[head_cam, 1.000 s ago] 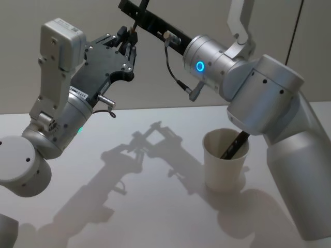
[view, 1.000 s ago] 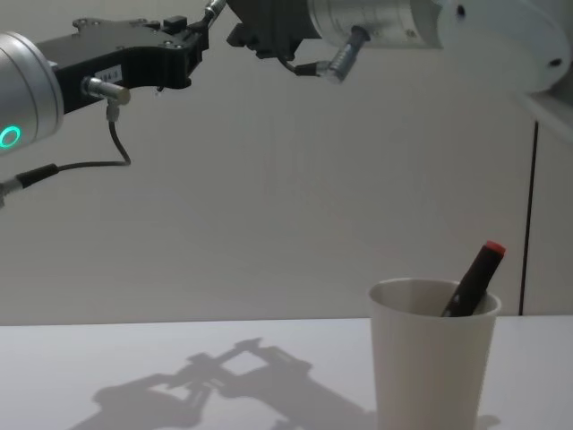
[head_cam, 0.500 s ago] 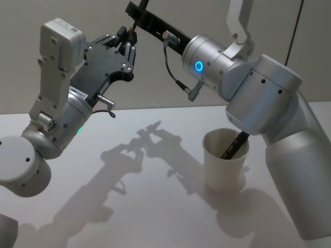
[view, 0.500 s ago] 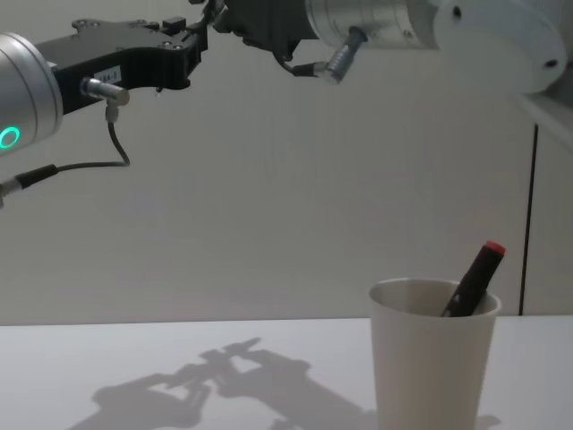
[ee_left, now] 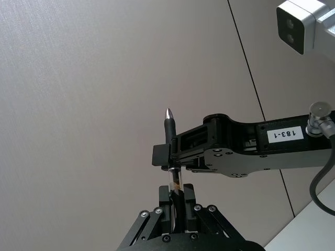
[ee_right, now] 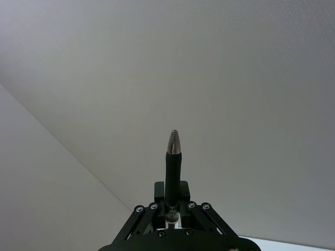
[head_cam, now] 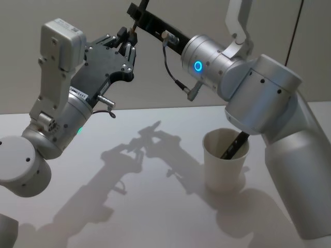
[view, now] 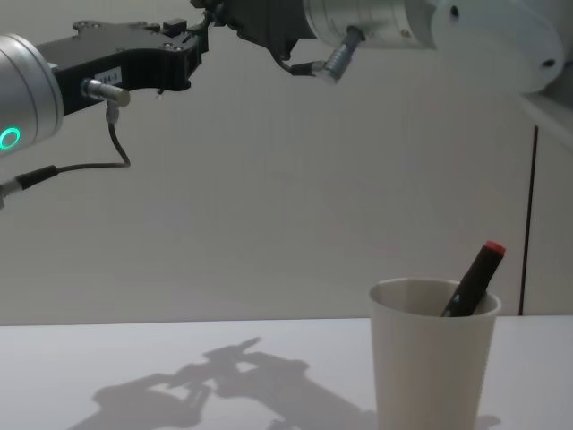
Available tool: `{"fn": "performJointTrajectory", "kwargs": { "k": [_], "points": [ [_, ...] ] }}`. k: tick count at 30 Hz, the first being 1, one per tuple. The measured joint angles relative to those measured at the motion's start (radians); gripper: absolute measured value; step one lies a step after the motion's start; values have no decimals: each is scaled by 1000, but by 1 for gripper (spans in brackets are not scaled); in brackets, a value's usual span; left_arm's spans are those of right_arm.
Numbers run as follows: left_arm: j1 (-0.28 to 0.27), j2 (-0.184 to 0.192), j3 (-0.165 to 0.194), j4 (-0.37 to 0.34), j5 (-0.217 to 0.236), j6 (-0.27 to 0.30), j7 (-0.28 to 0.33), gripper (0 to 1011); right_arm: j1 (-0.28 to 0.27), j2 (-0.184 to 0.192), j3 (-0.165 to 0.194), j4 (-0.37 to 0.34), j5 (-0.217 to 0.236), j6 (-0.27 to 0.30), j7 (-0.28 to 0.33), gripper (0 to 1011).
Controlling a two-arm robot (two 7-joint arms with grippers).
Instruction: Place the pen into the pen holder.
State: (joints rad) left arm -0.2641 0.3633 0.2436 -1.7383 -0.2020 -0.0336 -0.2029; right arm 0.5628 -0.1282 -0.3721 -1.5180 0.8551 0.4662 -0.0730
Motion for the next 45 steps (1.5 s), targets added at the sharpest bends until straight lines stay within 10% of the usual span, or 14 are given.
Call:
{"fn": "performJointTrajectory", "kwargs": {
  "k": [21,45],
  "points": [
    [0,0,0,0,0,-1,0,163,0,0,1,1,0,0,-3,131],
    [0,0,0,0,0,-2,0,861,4,-1,2,0,-3,-13,-2,130]
  ]
}}
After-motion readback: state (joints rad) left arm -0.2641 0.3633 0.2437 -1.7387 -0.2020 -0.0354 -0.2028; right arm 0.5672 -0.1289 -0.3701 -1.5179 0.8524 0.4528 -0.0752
